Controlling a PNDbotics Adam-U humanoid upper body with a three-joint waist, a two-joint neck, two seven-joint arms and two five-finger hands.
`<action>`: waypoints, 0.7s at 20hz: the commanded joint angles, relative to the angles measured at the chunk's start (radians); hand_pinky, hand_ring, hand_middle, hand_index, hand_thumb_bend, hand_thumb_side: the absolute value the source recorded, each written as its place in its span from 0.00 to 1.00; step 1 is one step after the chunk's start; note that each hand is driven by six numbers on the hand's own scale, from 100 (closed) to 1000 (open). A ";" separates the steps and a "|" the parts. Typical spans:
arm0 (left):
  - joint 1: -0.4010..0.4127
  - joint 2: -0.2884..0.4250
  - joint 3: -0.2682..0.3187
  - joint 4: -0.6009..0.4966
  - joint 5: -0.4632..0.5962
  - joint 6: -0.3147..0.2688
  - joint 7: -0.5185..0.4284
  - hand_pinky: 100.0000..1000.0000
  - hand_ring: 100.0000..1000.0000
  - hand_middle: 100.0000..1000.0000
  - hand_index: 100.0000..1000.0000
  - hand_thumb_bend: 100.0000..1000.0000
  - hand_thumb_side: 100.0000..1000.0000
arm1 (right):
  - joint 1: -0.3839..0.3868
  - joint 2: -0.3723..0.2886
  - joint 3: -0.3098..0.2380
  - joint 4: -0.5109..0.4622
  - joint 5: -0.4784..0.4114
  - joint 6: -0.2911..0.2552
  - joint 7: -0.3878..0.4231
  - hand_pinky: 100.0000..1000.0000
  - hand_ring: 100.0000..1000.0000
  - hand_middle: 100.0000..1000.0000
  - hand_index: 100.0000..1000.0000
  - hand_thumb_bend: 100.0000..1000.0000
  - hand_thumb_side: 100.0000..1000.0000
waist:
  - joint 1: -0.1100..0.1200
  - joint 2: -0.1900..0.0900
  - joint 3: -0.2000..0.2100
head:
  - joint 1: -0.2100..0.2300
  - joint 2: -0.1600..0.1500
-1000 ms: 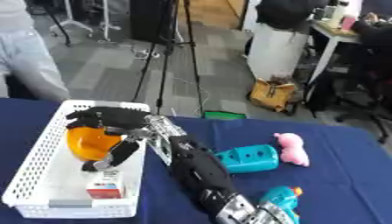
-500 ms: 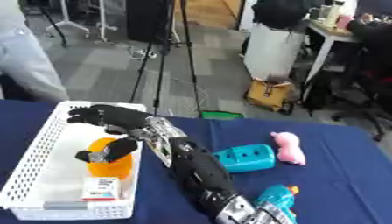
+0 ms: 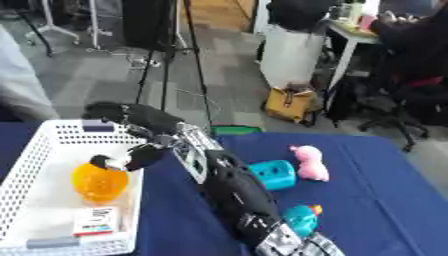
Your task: Pick up objects on the table and place them in the box.
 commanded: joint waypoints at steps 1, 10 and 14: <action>0.005 0.031 0.016 0.000 -0.017 -0.005 0.013 0.45 0.79 0.76 0.76 0.24 0.98 | 0.012 -0.063 -0.002 -0.081 -0.057 0.016 -0.025 0.66 0.61 0.87 0.91 0.33 0.60 | 0.014 -0.010 -0.034 | 0.041 0.015; 0.021 0.073 0.067 0.059 -0.097 -0.027 0.066 0.44 0.80 0.76 0.76 0.20 1.00 | 0.189 -0.206 0.024 -0.253 -0.183 -0.006 -0.027 0.42 0.44 0.78 0.84 0.40 0.47 | 0.075 -0.001 -0.236 | 0.212 0.064; 0.022 0.074 0.086 0.068 -0.120 -0.036 0.092 0.44 0.80 0.77 0.76 0.20 1.00 | 0.279 -0.213 -0.015 -0.332 -0.238 0.042 -0.006 0.39 0.41 0.76 0.82 0.40 0.45 | 0.099 0.008 -0.309 | 0.247 0.080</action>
